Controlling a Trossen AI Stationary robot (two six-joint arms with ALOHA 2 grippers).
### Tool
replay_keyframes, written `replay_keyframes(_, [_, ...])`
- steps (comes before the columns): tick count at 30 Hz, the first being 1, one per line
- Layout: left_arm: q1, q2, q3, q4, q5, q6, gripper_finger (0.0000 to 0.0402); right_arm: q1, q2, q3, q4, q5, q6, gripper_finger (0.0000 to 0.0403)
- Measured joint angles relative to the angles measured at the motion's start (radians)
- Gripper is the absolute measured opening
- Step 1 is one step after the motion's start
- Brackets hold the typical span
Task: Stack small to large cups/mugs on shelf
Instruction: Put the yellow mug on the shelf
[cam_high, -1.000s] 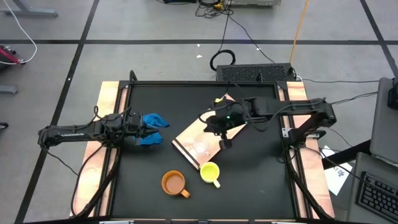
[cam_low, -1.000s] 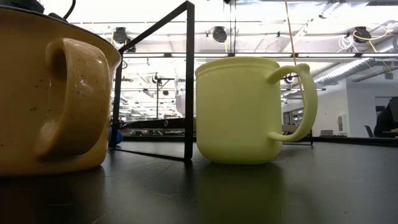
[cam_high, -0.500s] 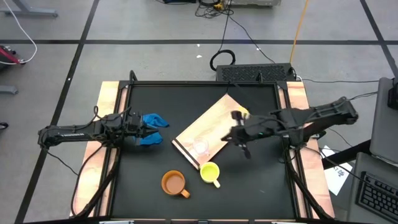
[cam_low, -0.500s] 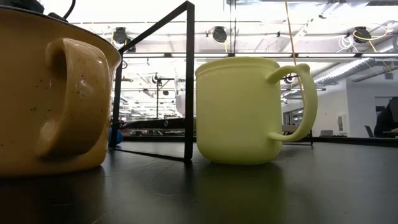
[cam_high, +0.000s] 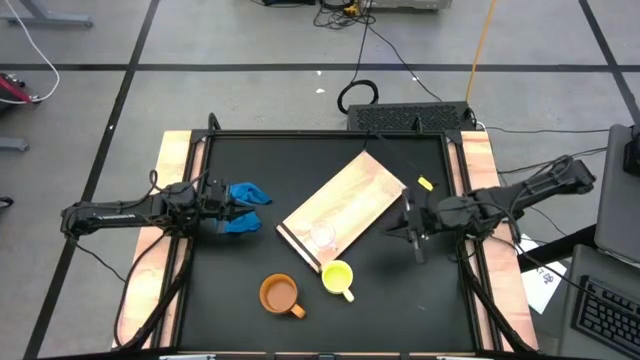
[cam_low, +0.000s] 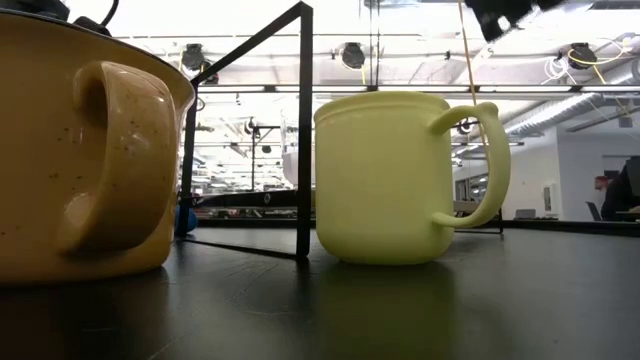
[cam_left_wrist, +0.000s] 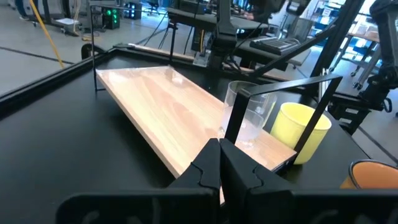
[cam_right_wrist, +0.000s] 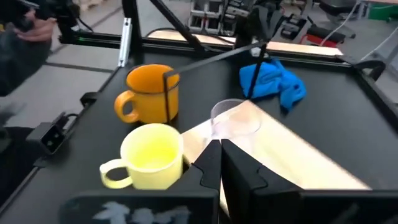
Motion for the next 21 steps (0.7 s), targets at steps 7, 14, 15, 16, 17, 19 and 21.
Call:
replay_keyframes(7, [0.0,0.0,0.0,0.015,-0.015,0.008,0.0003,0.057,-0.028,-0.219,0.276,-0.001,0.004,0.0])
replay_keyframes(14, [0.0,0.0,0.0,0.034,-0.018,0.008,0.0003,0.078,-0.044,-0.381,0.484,0.003,-0.036,0.0])
replay_keyframes(15, [0.0,0.0,0.0,0.035,-0.018,0.008,0.0003,0.078,-0.049,-0.405,0.524,0.015,-0.036,0.0])
replay_keyframes(16, [0.0,0.0,0.0,0.036,-0.018,0.01,0.0003,0.078,-0.056,-0.429,0.563,0.025,-0.036,0.0])
replay_keyframes(17, [0.0,0.0,0.0,0.036,-0.018,0.015,0.0003,0.078,-0.065,-0.454,0.596,0.027,-0.037,0.0])
replay_keyframes(19, [0.0,0.0,0.0,0.036,-0.018,0.022,0.0003,0.078,-0.081,-0.494,0.652,0.028,-0.036,0.0])
replay_keyframes(21, [0.0,0.0,0.0,0.037,-0.018,0.02,0.0003,0.078,-0.098,-0.527,0.686,0.028,-0.027,0.0])
